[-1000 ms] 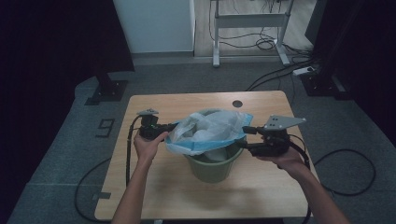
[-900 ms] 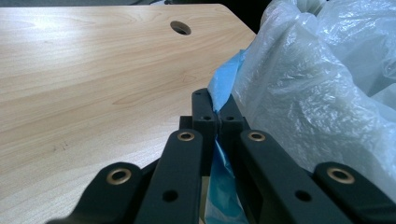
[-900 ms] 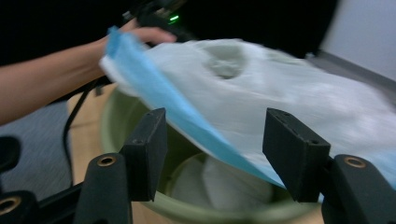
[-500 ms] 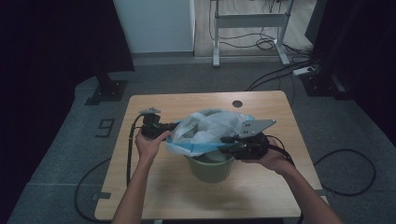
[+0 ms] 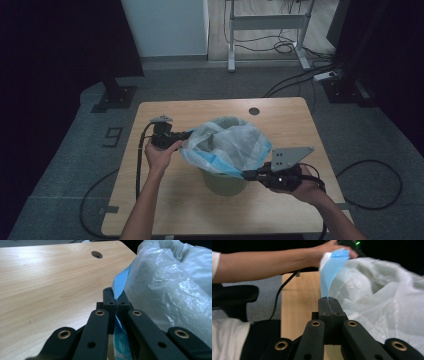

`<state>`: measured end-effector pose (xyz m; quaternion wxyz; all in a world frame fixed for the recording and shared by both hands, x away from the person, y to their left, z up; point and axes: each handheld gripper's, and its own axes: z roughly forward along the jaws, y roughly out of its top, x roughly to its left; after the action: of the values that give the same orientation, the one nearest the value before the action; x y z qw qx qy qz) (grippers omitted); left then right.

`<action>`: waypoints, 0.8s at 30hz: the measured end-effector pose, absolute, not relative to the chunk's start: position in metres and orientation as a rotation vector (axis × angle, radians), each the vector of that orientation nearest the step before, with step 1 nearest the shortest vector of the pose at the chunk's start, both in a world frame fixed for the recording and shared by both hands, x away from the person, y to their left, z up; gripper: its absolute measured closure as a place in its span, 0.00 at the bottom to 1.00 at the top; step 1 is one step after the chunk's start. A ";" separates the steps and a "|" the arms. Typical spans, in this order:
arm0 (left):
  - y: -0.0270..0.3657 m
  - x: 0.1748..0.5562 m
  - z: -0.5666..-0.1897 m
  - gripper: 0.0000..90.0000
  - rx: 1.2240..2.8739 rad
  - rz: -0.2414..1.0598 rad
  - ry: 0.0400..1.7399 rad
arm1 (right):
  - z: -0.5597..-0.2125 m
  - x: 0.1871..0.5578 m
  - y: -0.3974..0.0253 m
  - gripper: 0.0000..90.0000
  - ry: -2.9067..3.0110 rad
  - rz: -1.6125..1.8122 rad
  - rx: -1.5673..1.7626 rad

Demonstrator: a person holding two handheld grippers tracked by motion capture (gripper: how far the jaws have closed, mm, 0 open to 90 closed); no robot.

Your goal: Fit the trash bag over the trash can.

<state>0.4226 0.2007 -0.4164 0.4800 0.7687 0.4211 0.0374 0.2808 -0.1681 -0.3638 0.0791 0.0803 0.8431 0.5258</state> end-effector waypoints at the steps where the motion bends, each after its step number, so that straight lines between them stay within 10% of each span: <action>1: 0.201 0.422 -0.417 1.00 1.874 0.090 1.030 | -0.368 0.277 -0.168 0.99 2.536 1.576 0.233; 18: 0.202 0.421 -0.418 0.99 1.891 0.087 1.043 | -0.470 0.278 -0.161 0.99 2.611 1.439 0.462; 24: 0.201 0.421 -0.419 0.99 1.895 0.087 1.038 | -0.463 0.265 -0.184 0.61 2.469 1.572 0.504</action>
<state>0.4209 0.2010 -0.4190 0.4703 0.7733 0.4237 0.0357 0.2653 -0.1839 -0.4634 0.0856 0.1691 0.8283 0.5273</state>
